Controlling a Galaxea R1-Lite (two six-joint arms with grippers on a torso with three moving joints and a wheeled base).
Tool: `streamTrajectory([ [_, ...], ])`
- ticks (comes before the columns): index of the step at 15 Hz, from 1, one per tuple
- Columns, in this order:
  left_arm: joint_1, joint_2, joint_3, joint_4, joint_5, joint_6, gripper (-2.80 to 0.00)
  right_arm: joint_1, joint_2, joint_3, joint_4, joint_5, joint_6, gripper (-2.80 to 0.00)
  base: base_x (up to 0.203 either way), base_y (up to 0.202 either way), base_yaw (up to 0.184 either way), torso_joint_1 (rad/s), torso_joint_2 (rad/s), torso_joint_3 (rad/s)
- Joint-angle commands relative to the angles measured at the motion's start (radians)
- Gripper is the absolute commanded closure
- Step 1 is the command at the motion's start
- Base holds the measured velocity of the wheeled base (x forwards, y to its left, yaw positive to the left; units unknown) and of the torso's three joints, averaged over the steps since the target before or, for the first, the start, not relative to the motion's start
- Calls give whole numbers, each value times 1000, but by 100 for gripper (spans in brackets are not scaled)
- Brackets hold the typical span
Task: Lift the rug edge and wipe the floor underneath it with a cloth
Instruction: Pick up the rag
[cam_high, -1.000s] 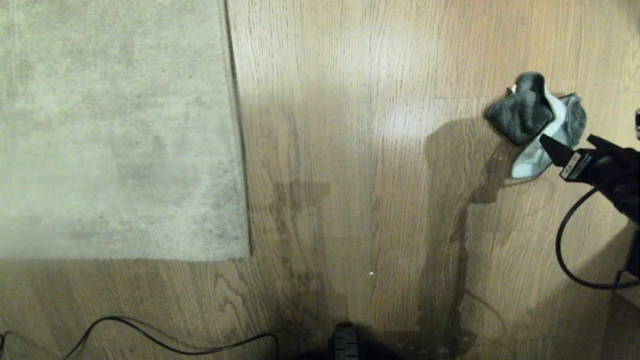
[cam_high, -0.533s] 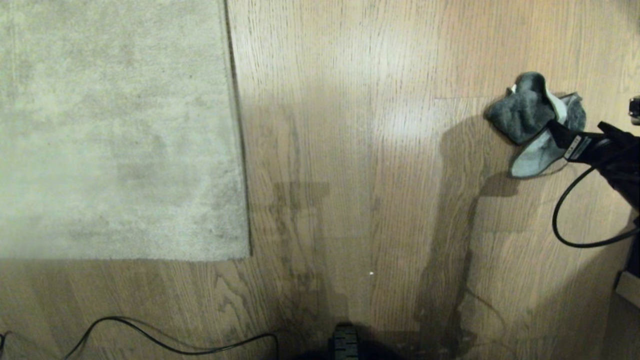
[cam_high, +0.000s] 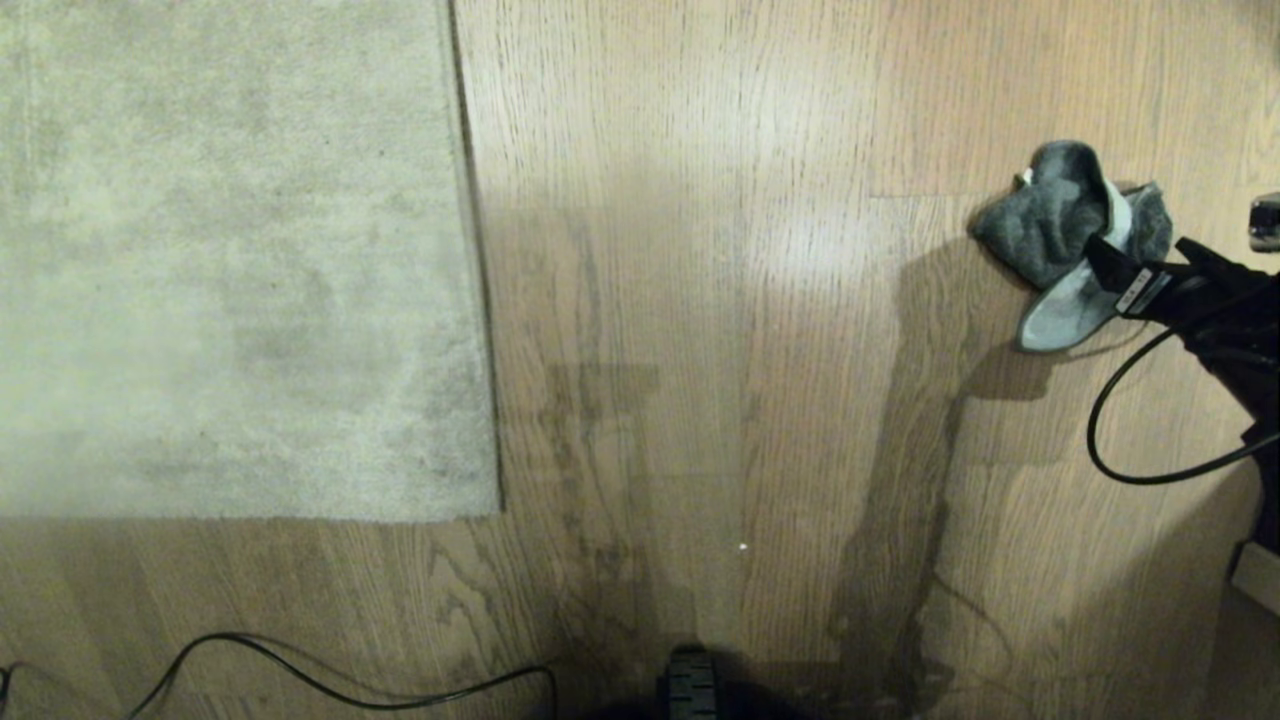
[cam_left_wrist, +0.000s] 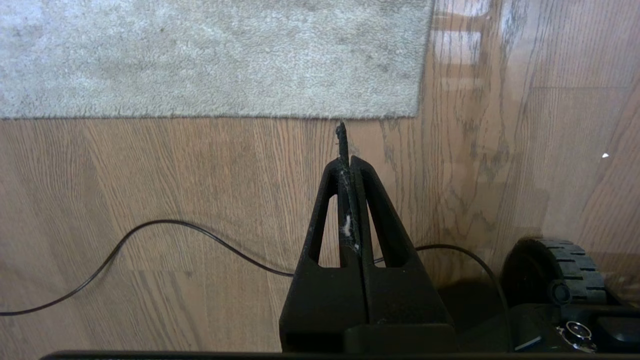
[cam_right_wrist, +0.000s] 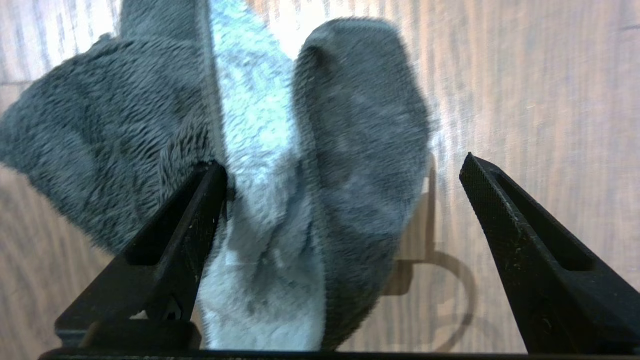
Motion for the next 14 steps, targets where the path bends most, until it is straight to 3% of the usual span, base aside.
streamTrajectory([
  [1, 0, 2, 0, 0, 0, 0, 0, 0, -13, 1, -1, 24, 3, -280, 0, 0, 0, 0, 0, 0],
  [14, 0, 2, 0, 0, 0, 0, 0, 7, 102, -75, -32, 32, 58, -280, 0, 0, 0, 0, 0, 0],
])
